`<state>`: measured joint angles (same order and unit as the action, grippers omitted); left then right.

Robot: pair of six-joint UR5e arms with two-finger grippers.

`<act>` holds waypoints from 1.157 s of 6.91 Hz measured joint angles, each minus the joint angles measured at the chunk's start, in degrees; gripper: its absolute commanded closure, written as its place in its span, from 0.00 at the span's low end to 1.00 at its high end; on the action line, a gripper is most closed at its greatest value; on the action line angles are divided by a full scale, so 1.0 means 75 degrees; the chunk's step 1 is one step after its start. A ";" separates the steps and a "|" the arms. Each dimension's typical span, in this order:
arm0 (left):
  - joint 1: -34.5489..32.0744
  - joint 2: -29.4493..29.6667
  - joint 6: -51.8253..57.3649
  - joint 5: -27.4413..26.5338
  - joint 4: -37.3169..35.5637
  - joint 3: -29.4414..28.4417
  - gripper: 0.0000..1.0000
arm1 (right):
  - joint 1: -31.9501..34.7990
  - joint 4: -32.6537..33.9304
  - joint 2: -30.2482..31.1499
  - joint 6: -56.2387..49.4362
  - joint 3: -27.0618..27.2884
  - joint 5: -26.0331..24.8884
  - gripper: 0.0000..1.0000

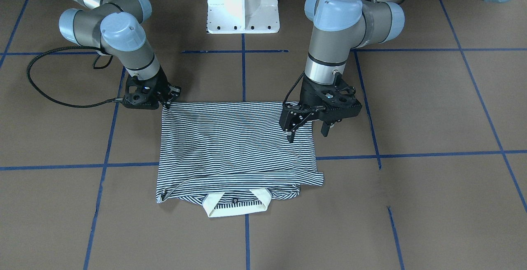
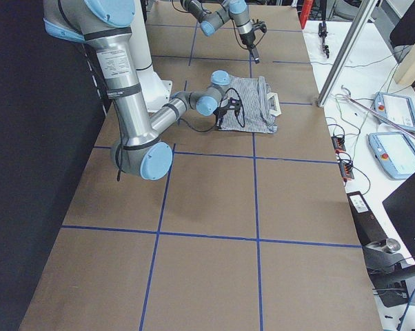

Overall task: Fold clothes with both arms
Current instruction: 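Drag the folded shirt toward the robot with the right gripper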

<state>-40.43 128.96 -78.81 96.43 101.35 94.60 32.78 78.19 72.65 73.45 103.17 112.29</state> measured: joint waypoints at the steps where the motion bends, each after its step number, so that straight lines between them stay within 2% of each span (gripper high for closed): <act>1: 0.0011 -0.0004 -0.0054 -0.0007 -0.0011 0.0071 0.00 | -0.0238 0.0015 0.0770 0.0073 0.0736 0.0185 1.00; 3: 0.0130 -0.0014 -0.0230 -0.0051 -0.0039 0.0194 0.00 | -0.1127 0.0005 0.2153 0.0672 0.1933 0.0650 0.97; 4: 0.0208 -0.0015 -0.0294 -0.0074 -0.0048 0.0240 0.00 | -0.1621 -0.0003 0.2619 0.0843 0.2318 0.0832 0.01; 6: 0.0355 -0.0024 -0.0322 -0.0092 -0.0059 0.0324 0.00 | -0.2093 -0.0059 0.2989 0.1148 0.2781 0.1303 0.00; 8: 0.0811 -0.0055 -0.0435 0.0013 -0.0170 0.0456 0.00 | -0.1822 -0.0106 0.2598 0.1659 0.2963 0.1396 0.00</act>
<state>-34.34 128.55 -82.08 96.52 100.08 98.02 19.12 77.40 92.14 85.90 125.39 122.75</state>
